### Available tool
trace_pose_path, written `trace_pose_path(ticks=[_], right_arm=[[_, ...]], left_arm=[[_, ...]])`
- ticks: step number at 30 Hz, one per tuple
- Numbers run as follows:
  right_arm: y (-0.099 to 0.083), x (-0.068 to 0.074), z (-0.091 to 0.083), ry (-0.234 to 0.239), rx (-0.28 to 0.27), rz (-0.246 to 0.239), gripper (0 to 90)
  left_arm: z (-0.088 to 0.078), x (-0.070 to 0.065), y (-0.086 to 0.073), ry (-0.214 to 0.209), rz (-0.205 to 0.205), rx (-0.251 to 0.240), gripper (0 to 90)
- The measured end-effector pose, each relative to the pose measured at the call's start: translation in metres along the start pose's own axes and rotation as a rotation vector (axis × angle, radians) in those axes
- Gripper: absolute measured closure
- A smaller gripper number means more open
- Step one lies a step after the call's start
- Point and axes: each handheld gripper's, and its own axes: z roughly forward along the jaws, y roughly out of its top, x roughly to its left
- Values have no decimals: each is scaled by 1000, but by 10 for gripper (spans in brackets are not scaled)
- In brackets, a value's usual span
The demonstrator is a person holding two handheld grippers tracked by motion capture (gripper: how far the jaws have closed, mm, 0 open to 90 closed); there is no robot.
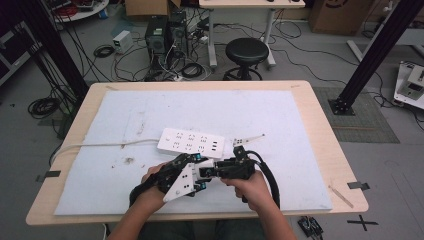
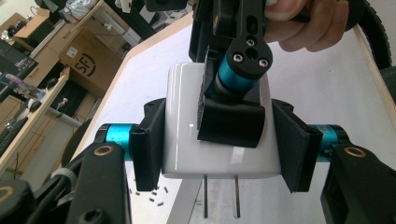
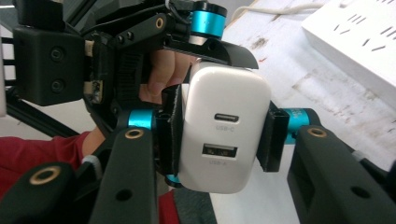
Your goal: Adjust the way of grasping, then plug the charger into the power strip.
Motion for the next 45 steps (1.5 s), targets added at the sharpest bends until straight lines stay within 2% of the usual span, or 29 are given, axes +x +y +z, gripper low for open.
trace_pose_path(ticks=[3,4,5,8,11,14,16,20,23,25,29,33,36,39,40,41,42,45], right_arm=[[1,0,-1,1,10,2,627],[1,0,-1,-14,8,0,629],[1,-1,-2,-23,14,0,631],[0,-2,-5,-48,5,5,631],[1,-2,-14,-77,-14,12,631],[3,-1,-23,-117,-31,-1,631],[6,1,-29,-151,-36,-24,631],[12,6,-39,-230,-39,-84,631],[16,10,-46,-270,-42,-127,631],[19,12,-49,-302,-38,-149,631],[22,15,-54,-364,-34,-187,631],[21,13,-62,-412,-23,-207,631],[21,13,-64,-424,-18,-223,631],[20,14,-64,-439,-9,-269,631],[20,14,-64,-439,-9,-269,631],[20,17,-61,-455,-7,-337,630],[20,17,-61,-455,-7,-337,630],[21,21,-55,-492,-11,-453,630]], left_arm=[[2,-1,0,6,-5,13,410],[2,-1,0,9,-5,15,390],[2,-1,1,10,-18,12,314],[-2,-1,2,12,-30,-1,284],[-10,2,2,4,-60,-9,246],[-21,11,1,7,-121,-19,234],[-29,19,-1,2,-185,-18,232],[-43,39,-10,4,-293,13,208],[-53,55,-16,0,-378,30,184],[-58,65,-20,-6,-422,47,184],[-63,83,-29,-11,-477,102,184],[-67,96,-39,-10,-509,159,184],[-69,101,-46,6,-525,182,184],[-71,103,-51,18,-540,197,184],[-71,103,-51,18,-540,197,184],[-71,103,-54,22,-549,208,184],[-71,103,-55,29,-552,206,184],[-72,102,-58,31,-552,214,184]])
